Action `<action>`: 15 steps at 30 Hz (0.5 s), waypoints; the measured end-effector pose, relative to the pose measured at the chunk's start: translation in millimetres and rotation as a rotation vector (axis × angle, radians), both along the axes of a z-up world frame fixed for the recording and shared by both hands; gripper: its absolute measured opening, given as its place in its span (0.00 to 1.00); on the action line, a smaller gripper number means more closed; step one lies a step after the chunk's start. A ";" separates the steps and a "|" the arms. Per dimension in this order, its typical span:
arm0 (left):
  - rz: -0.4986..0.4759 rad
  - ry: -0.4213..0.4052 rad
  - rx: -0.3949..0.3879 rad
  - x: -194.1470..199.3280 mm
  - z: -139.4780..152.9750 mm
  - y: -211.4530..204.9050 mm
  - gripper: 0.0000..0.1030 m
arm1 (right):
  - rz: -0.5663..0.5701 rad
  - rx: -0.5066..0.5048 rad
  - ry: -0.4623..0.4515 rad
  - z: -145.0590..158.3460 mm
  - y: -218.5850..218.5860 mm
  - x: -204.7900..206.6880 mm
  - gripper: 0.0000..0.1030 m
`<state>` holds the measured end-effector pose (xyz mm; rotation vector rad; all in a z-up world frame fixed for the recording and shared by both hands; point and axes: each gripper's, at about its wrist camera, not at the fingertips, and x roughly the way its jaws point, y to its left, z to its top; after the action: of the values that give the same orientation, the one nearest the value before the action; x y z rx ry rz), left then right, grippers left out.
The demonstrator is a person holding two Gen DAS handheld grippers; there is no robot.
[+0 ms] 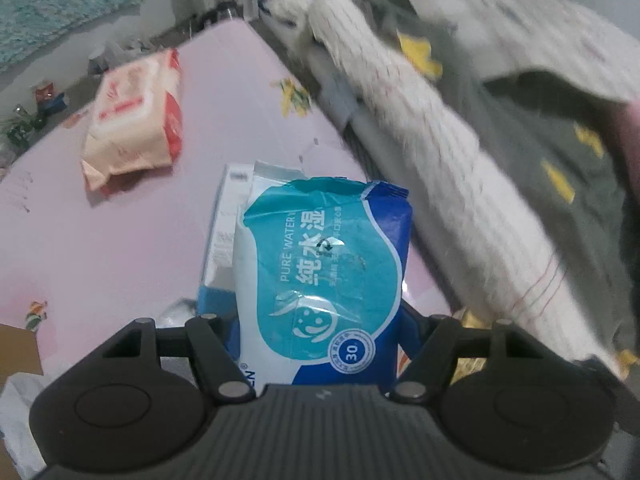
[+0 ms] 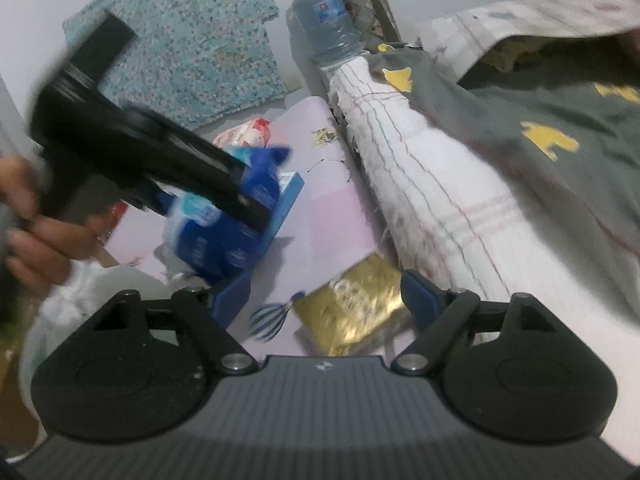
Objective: Organize soft objects
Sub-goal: 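Carry the wet-wipes pack toward the box with the left gripper while the right approaches the gold tissue pack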
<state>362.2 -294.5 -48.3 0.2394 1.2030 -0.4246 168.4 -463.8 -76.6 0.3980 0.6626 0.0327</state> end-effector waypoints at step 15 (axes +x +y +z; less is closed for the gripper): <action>0.041 -0.086 -0.116 -33.4 75.2 28.5 0.69 | 0.171 -0.240 0.054 -17.4 37.8 38.9 0.56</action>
<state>328.9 -266.0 26.9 0.1315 1.0938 -0.4423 207.3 -426.1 -93.9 0.1110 0.7430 0.1047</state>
